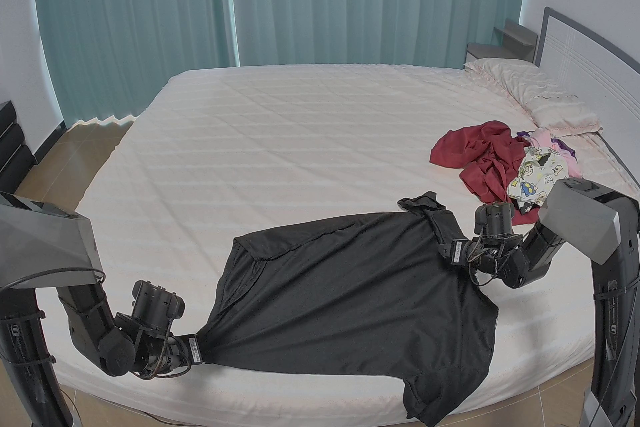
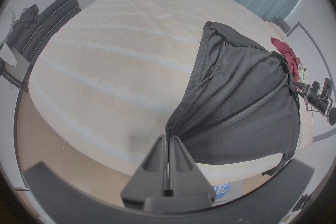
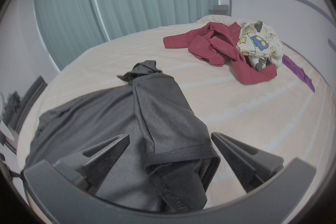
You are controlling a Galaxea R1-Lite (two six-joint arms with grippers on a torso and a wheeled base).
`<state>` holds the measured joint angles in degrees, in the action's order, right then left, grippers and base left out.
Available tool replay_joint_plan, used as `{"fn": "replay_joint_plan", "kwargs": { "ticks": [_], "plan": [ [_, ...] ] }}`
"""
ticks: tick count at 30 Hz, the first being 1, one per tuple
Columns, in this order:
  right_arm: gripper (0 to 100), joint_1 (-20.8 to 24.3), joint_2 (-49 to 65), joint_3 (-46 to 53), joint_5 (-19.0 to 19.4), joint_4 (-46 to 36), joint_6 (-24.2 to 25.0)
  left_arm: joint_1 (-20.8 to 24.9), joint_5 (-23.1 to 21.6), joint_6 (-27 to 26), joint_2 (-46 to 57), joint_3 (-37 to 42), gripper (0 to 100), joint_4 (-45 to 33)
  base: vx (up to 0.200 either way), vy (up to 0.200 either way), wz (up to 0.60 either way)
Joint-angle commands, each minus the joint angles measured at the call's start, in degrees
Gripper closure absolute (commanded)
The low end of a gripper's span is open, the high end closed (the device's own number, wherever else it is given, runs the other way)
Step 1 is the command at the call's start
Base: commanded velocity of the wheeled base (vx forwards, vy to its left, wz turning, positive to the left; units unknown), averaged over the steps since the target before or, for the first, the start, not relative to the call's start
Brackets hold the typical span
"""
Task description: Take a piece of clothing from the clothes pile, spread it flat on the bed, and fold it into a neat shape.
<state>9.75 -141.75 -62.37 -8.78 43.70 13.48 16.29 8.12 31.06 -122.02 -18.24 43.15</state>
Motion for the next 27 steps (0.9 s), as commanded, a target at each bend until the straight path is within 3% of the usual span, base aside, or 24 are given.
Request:
{"fn": "replay_joint_plan", "kwargs": {
  "ticks": [1, 5, 8, 20, 27],
  "plan": [
    [0, 0.97, -1.95, -0.12, -0.71, 0.15, -1.71, 0.06, -0.03, -0.04, -0.24, -0.13, 100, 0.09, 0.0, 0.0, 0.0],
    [0, 0.27, -3.18, -1.53, -5.2, 0.33, -5.4, 0.32, -0.03, -0.04, -1.47, -0.13, 100, 0.09, 0.0, 0.0, 0.0],
    [0, -0.17, -3.0, -1.71, -5.37, 0.24, -5.48, 0.32, -0.03, -0.04, -1.82, -0.13, 100, 0.09, 0.0, 0.0, 0.0],
    [0, -11.07, -1.69, -1.97, -4.76, 0.33, -3.38, 0.32, -0.12, -0.39, -5.69, -0.57, 100, 0.26, 0.0, 0.0, 0.0],
    [0, -14.41, -1.86, -3.29, -4.14, 0.33, -2.14, 0.32, -0.12, -0.39, -5.78, -0.48, 100, 0.26, 0.0, 0.0, 0.0]
  ]
}}
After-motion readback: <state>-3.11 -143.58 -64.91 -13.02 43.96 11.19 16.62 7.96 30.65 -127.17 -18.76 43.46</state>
